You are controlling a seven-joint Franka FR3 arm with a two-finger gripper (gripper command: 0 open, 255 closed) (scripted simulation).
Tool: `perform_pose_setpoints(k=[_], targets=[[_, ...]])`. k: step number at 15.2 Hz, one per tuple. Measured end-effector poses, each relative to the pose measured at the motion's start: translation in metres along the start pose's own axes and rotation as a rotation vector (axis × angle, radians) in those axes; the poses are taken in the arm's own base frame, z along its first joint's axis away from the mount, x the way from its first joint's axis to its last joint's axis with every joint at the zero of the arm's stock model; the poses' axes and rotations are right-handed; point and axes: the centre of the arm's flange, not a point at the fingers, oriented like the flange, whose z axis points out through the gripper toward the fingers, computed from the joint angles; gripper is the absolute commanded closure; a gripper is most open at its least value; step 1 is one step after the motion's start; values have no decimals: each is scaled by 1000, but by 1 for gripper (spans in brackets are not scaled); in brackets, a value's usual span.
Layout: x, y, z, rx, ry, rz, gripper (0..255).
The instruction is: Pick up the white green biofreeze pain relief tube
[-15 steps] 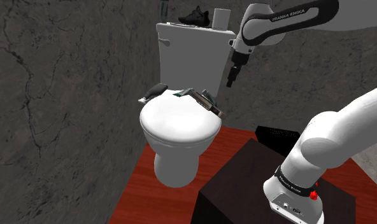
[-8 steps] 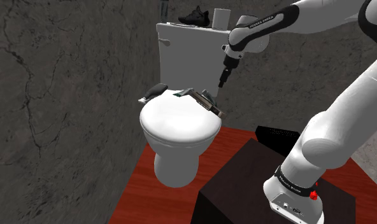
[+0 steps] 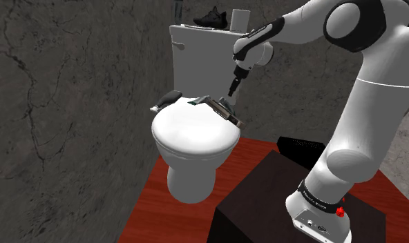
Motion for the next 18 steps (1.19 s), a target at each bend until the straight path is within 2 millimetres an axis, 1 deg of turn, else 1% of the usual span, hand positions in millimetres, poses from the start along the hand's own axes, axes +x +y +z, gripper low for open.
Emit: perform_pose_setpoints(k=[6, 8, 10, 16, 17, 18], targets=[[30, 55, 47, 17, 54, -32, 0], [41, 71, 58, 22, 70, -42, 0], [41, 77, 70, 25, 76, -45, 0], [35, 79, 99, 26, 78, -47, 0], [35, 78, 101, 26, 78, -46, 255], [35, 77, 102, 26, 78, -47, 255]])
